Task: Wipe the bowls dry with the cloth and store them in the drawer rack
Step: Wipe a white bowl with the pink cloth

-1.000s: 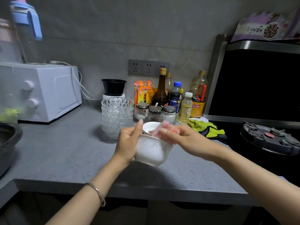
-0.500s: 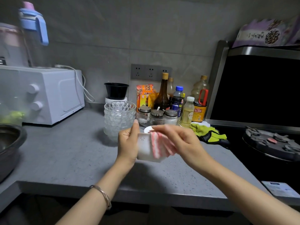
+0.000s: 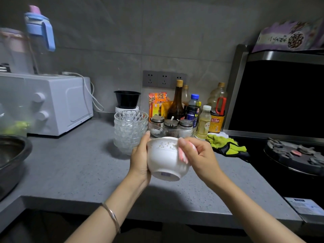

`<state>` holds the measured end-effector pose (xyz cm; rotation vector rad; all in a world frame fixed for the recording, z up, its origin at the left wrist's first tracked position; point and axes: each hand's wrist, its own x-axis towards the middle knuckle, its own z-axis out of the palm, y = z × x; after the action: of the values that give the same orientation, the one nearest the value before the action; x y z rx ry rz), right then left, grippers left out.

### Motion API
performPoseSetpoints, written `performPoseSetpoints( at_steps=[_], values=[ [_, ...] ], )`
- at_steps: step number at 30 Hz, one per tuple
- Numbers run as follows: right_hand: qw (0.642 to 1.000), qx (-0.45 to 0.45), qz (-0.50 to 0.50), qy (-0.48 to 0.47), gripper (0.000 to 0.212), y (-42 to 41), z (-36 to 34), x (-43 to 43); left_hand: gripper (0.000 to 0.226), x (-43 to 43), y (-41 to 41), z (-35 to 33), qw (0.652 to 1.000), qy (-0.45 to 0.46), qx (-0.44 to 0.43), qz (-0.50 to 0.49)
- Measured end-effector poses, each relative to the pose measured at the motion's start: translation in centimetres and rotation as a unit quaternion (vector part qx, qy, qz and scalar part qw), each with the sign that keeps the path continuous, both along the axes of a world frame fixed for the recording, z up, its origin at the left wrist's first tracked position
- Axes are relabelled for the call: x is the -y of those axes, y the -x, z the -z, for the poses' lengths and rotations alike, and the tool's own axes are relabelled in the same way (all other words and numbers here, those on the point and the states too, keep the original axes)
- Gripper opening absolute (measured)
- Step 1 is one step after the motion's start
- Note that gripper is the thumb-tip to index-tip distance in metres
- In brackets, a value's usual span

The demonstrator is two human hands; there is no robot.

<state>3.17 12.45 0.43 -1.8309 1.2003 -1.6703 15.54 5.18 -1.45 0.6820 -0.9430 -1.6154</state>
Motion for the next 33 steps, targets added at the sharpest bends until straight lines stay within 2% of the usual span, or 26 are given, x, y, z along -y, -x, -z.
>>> performPoseSetpoints(
  at_steps=[2, 4, 7, 9, 13, 15, 18, 20, 23, 25, 27, 29, 31, 33],
  values=[
    [1.0, 0.012, 0.013, -0.014, 0.036, 0.4, -0.4, 0.0, 0.042, 0.3, -0.2, -0.1, 0.992, 0.08, 0.099, 0.0],
    [0.999, -0.007, 0.027, -0.024, 0.041, 0.7, -0.9, -0.1, 0.052, 0.2, -0.5, -0.7, 0.964, 0.185, 0.192, 0.017],
    [0.998, -0.042, 0.033, -0.037, 0.033, 0.6, -1.7, -0.4, 0.057, -0.2, -0.7, -1.5, 0.931, 0.296, 0.211, 0.041],
    [0.998, -0.049, 0.031, -0.037, 0.03, 0.3, -1.8, -0.4, 0.056, -0.5, -0.5, -1.6, 0.926, 0.326, 0.189, 0.038],
    [1.0, 0.007, 0.01, -0.027, 0.03, -0.1, -0.9, -0.4, 0.045, -1.0, -0.6, -1.6, 0.945, 0.294, 0.137, 0.038],
    [0.997, 0.064, 0.01, -0.043, 0.031, -0.1, -0.3, -0.5, 0.037, -1.2, -0.7, -1.5, 0.968, 0.223, 0.098, 0.051],
    [0.983, 0.141, 0.021, -0.113, 0.04, -0.2, 0.6, -0.6, 0.039, -1.1, -0.8, -1.1, 0.989, 0.13, 0.053, 0.056],
    [0.982, 0.137, 0.033, -0.124, 0.04, -0.1, 0.4, -0.6, 0.042, -1.0, -0.8, -1.0, 0.985, 0.143, 0.079, 0.061],
    [0.989, 0.101, 0.041, -0.097, 0.038, 0.4, -0.7, -0.7, 0.045, -1.1, -1.1, -1.5, 0.956, 0.227, 0.168, 0.078],
    [0.994, 0.063, 0.026, -0.082, 0.033, 0.5, -1.5, -0.9, 0.047, -1.4, -0.9, -1.9, 0.941, 0.269, 0.192, 0.074],
    [0.995, 0.048, 0.01, -0.083, 0.031, 0.2, -2.1, -1.0, 0.046, -1.7, -0.6, -2.2, 0.95, 0.258, 0.167, 0.052],
    [0.996, 0.05, 0.001, -0.08, 0.032, 0.0, -2.3, -1.0, 0.04, -1.9, -0.2, -2.3, 0.97, 0.21, 0.114, 0.038],
    [0.996, 0.066, 0.006, -0.066, 0.037, 0.0, -2.2, -0.8, 0.033, -1.9, 0.0, -2.2, 0.984, 0.164, 0.064, 0.037],
    [0.993, 0.101, 0.019, -0.064, 0.044, 0.0, -1.5, -0.6, 0.038, -1.9, 0.0, -2.1, 0.991, 0.122, 0.018, 0.045]
  ],
)
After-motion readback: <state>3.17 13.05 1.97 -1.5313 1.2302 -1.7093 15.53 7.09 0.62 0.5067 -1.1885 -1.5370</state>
